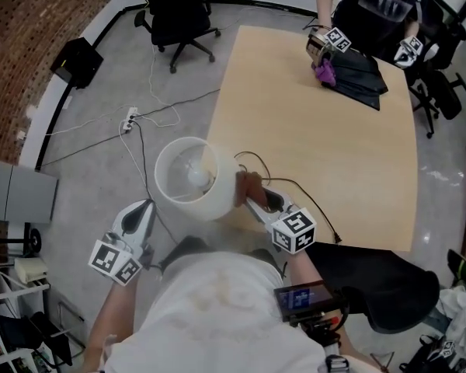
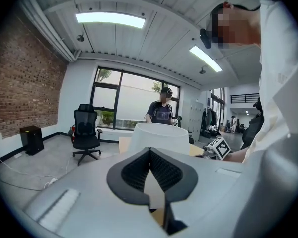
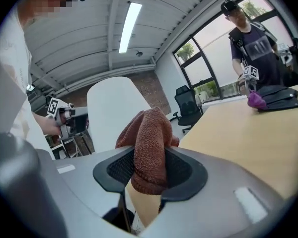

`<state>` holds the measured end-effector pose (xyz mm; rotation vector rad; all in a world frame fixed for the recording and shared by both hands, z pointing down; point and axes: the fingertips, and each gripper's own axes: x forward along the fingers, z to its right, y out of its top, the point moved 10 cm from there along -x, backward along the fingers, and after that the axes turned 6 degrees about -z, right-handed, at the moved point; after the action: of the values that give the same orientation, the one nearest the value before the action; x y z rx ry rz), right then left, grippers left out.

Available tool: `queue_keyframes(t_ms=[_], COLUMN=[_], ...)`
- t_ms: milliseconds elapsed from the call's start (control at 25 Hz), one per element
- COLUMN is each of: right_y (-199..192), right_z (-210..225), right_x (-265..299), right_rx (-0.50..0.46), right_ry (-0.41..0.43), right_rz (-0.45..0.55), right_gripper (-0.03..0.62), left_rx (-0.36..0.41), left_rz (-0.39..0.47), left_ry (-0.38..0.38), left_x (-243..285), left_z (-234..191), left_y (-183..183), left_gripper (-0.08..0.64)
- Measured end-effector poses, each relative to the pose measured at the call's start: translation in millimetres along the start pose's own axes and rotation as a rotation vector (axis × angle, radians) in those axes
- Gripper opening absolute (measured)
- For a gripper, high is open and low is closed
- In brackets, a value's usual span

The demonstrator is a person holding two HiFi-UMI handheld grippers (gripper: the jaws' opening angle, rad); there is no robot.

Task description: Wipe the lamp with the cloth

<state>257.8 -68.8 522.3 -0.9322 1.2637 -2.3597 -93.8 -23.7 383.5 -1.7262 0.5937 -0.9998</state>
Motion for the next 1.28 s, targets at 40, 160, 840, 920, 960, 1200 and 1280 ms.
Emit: queue_keyframes(t_ms=[40,160,840,920,960,1200,1280], right_y=[3.0,23.3,132.0,118.4,110.5,66.1,60.1], right_z=[2.0,7.9,-8.6,0.2,4.8,36.7,42.2], right_x=[-2.2,-10.9,5.9,12.4,15.9,28.1,31.1], right_rx=[0.010,0.035,-0.235,-0.238,-0.239,-0.195,-0.186], right_ry=[-0.010,-0.001,0.367,0.328,0.310,0.195,0.159], right_rz=[0.010,0.091,0.201,0.152,0.124,-0.048,-0.102], right_gripper=[0.176,0.176,0.176,0.176,0.176,0.176,0.176], left_rx=[-0.009,-0.035,-0.068,-0.070,-0.070,-0.061,-0.062], left_rz=[0.005,0.025,0.088,0.085,0.082,0.056,0.050], left_ry=[0.007,0.026,0.042,0.037,0.033,-0.021,-0.037], left_x=[-1.0,-3.9,5.8,7.3,8.4,27.6,32.4], left_z=[-0.4,-4.4,-59.3,-65.8,-68.2,-69.1,-70.8], left_y=[0.6,5.4,17.6,15.6,14.6,13.4,13.0], left_gripper=[0.002,0.002,0.002,0.002,0.002,0.002,0.002])
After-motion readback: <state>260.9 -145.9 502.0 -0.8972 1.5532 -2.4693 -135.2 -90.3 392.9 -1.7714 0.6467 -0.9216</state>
